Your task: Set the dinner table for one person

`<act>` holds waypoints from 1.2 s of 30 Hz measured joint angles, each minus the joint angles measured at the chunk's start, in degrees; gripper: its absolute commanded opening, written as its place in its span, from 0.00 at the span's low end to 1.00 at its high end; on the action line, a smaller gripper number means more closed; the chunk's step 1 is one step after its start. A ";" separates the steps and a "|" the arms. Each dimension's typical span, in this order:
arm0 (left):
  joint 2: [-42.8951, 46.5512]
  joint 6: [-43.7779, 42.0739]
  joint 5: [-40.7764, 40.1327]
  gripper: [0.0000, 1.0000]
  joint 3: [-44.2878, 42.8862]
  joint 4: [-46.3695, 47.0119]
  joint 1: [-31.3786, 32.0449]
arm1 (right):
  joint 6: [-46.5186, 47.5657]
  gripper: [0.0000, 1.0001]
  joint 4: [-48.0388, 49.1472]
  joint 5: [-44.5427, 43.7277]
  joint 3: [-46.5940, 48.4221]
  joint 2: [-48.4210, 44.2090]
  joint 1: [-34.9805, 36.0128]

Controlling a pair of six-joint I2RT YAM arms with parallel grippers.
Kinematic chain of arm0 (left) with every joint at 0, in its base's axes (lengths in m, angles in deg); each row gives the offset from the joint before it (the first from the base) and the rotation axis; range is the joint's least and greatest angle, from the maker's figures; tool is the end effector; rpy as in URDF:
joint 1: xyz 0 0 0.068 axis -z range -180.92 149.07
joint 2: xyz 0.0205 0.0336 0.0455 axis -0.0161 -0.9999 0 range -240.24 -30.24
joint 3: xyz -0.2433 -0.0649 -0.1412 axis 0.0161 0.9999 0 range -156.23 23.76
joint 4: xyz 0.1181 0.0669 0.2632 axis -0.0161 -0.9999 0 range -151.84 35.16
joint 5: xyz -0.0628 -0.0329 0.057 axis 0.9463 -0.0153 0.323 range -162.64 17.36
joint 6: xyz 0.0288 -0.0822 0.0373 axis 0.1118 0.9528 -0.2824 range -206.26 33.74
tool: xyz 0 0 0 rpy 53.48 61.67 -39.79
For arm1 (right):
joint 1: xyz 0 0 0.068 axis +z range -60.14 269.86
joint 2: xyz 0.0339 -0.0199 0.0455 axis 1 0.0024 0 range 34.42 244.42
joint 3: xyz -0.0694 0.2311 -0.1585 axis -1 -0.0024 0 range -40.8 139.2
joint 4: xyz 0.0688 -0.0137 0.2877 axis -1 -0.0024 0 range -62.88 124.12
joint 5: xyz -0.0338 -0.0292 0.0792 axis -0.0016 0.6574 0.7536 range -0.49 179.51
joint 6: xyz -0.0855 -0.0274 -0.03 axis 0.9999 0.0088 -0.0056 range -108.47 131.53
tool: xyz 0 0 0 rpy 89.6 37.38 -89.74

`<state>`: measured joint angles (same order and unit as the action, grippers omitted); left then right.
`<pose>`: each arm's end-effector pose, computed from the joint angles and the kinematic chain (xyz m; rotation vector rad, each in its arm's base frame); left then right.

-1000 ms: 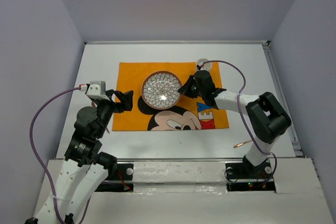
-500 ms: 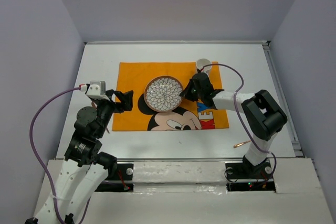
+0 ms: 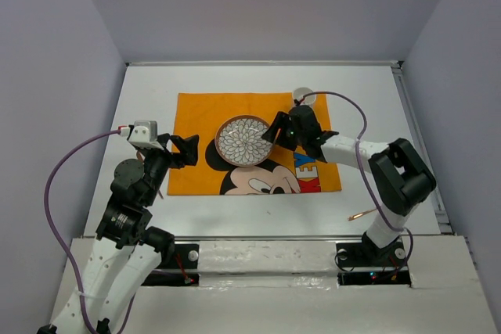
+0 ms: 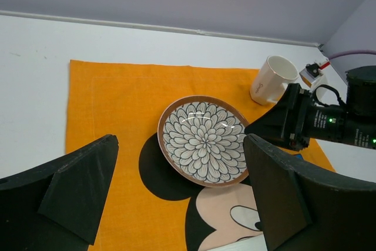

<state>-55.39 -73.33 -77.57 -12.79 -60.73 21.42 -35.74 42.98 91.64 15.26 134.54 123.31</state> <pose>0.1777 -0.0650 0.3625 0.0518 1.4890 -0.4354 0.3685 0.2472 0.1448 0.2558 2.2964 0.8081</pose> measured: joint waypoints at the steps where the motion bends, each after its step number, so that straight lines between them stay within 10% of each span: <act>1: 0.04 0.00 0.09 0.99 0.00 0.00 -0.02 | 0.68 0.66 -0.76 0.00 0.02 -0.87 0.00; 11: 0.68 0.04 0.92 0.99 0.00 0.02 -0.33 | 6.62 0.54 -10.23 -1.86 -1.49 -17.97 0.81; 14: 1.75 0.09 1.68 0.99 0.00 0.04 -0.07 | 5.92 0.71 -17.27 -6.45 -4.83 -27.30 0.66; 22: 7.58 0.13 1.55 0.99 0.00 0.00 4.02 | -2.32 0.73 -45.70 -14.43 -14.64 -53.27 -10.78; 36: 20.06 0.04 -5.79 0.99 -0.02 -2.27 16.31 | -11.15 0.73 -64.92 -22.80 -14.51 -36.48 -29.40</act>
<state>-35.32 -73.28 -83.36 -12.81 -63.00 37.73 -46.89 -21.94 68.85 0.74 98.06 93.92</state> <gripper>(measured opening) 0.989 0.714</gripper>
